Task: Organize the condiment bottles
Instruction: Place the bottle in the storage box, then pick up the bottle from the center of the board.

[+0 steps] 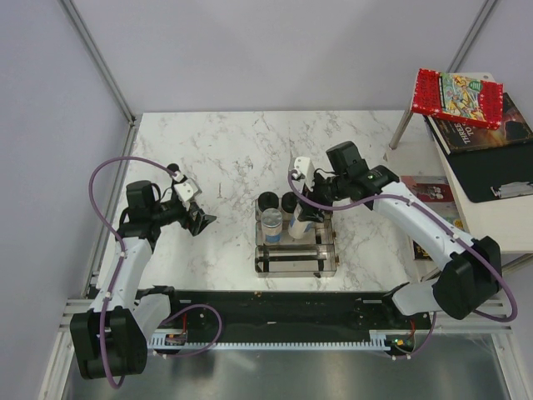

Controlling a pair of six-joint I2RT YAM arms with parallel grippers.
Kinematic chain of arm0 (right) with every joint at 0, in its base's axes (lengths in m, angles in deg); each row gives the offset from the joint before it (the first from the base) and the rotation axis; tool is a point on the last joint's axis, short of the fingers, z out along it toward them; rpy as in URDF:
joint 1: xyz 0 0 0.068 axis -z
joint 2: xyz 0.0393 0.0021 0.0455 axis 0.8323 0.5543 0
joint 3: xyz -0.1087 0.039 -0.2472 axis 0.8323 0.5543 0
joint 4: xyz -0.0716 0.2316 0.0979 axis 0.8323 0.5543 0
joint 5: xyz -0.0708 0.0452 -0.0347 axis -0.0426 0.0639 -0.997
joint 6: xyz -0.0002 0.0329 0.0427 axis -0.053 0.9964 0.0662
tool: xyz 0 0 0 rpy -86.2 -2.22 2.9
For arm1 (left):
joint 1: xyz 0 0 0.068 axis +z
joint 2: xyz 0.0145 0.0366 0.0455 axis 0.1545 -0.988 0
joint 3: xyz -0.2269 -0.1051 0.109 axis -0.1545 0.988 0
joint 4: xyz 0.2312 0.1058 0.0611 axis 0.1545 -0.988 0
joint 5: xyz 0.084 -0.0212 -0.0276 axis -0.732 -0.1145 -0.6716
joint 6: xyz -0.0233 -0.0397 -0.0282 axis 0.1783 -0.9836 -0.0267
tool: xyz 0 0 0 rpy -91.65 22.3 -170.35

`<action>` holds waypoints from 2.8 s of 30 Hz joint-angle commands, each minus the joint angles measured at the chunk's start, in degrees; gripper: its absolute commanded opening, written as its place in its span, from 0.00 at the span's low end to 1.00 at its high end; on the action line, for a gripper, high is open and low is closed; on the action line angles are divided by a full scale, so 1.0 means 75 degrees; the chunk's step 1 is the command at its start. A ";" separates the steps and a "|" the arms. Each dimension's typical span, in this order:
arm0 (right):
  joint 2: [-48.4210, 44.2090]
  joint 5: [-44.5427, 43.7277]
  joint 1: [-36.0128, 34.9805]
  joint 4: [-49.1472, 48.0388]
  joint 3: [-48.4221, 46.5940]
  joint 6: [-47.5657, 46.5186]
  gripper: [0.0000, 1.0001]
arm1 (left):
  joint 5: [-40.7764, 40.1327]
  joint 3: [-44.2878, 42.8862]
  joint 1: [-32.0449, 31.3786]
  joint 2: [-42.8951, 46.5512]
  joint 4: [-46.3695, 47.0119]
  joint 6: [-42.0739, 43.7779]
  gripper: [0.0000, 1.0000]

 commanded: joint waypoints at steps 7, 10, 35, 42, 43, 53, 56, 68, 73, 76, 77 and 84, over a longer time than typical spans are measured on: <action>0.0157 -0.0234 -0.0075 0.0532 -0.0246 -0.0632 0.00 | 0.0346 0.0031 0.0064 0.0115 0.0148 0.0213 0.99; 0.0145 -0.0620 -0.0076 0.0428 0.0034 -0.0726 0.00 | 0.0346 0.0031 0.0064 0.0138 0.0159 0.0213 0.99; -0.0346 -0.0656 -0.0076 0.0918 -0.0385 -0.0822 0.98 | 0.0451 0.0042 0.0111 0.0279 0.0159 0.0178 0.99; -0.0792 -0.2517 -0.0029 0.0733 -0.1685 0.0068 0.98 | 0.0474 0.0042 0.0134 0.0302 0.0148 0.0178 0.99; -0.0745 -0.2845 0.0041 0.0535 -0.1745 0.0221 0.98 | 0.0474 0.0042 0.0146 0.0302 0.0147 0.0167 0.99; 0.0588 -0.4267 0.1834 -0.0815 -0.1301 0.1781 0.98 | 0.0521 0.0031 0.0169 0.0361 0.0136 0.0143 0.99; 0.1128 -0.4220 0.2127 -0.0932 -0.1102 0.1746 0.98 | 0.0545 0.0031 0.0169 0.0361 0.0136 0.0155 0.99; 0.2360 -0.4173 0.2819 -0.0780 -0.0996 0.1969 0.98 | 0.0592 0.0042 0.0181 0.0279 0.0136 0.0178 0.99; 0.2442 -0.3986 0.2994 -0.0476 -0.1019 0.1934 0.96 | 0.0615 0.0031 0.0193 0.0290 0.0124 0.0190 0.99; 0.2501 -0.3822 0.3124 -0.0253 -0.1019 0.1840 0.92 | 0.0615 0.0031 0.0181 0.0314 0.0136 0.0167 0.99; 0.2501 -0.3775 0.3159 -0.0160 -0.1019 0.1840 0.91 | 0.0638 0.0031 0.0193 0.0314 0.0124 0.0166 0.99; 0.2466 -0.3611 0.3206 0.0052 -0.0855 0.1700 0.83 | 0.0685 0.0031 0.0181 0.0384 0.0101 0.0166 0.99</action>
